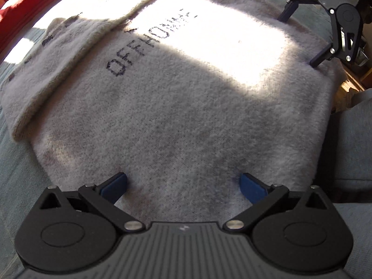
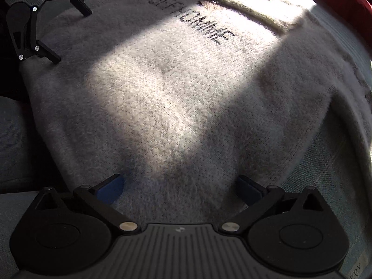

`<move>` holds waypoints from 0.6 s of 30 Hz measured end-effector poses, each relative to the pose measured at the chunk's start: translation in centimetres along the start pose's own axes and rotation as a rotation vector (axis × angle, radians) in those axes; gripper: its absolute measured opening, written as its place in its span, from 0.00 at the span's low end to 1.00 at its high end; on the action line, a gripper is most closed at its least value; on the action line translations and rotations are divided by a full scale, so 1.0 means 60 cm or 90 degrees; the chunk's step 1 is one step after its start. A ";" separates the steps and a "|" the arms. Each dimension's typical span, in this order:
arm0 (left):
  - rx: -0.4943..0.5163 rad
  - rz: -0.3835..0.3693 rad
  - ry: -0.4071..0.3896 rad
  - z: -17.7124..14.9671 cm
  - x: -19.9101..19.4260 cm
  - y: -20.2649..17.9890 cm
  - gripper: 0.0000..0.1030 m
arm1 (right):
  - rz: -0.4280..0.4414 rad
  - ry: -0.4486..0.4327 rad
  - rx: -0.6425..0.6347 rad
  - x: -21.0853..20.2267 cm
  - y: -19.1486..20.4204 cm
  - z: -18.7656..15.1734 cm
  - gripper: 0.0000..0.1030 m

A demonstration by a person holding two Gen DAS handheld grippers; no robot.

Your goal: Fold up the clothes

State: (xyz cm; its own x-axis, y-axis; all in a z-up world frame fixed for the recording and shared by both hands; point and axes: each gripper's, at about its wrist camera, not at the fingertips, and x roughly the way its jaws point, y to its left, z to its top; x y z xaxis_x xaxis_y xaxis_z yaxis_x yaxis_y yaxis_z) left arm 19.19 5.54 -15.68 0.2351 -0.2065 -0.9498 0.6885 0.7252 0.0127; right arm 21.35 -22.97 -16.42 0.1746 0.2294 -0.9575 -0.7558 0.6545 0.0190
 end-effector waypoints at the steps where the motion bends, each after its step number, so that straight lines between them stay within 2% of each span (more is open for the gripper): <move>1: -0.014 -0.004 0.000 -0.004 0.000 0.004 0.99 | 0.002 -0.003 0.004 0.000 -0.001 -0.003 1.00; 11: -0.040 -0.011 0.032 0.004 0.006 0.015 1.00 | -0.009 -0.001 0.018 0.007 0.001 -0.008 1.00; 15: -0.035 0.002 0.052 0.015 0.005 0.010 1.00 | -0.009 0.003 0.018 0.003 0.000 -0.005 1.00; 18: -0.030 0.015 0.071 0.030 -0.001 0.007 0.99 | 0.008 0.011 0.054 -0.013 -0.013 0.007 1.00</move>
State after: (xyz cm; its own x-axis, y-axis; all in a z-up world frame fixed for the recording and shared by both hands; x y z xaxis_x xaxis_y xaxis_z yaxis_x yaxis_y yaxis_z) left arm 20.73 4.68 -15.02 0.1713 -0.1167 -0.9783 0.6505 0.7592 0.0234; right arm 22.07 -23.40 -15.55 0.1537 0.2260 -0.9619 -0.7016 0.7105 0.0549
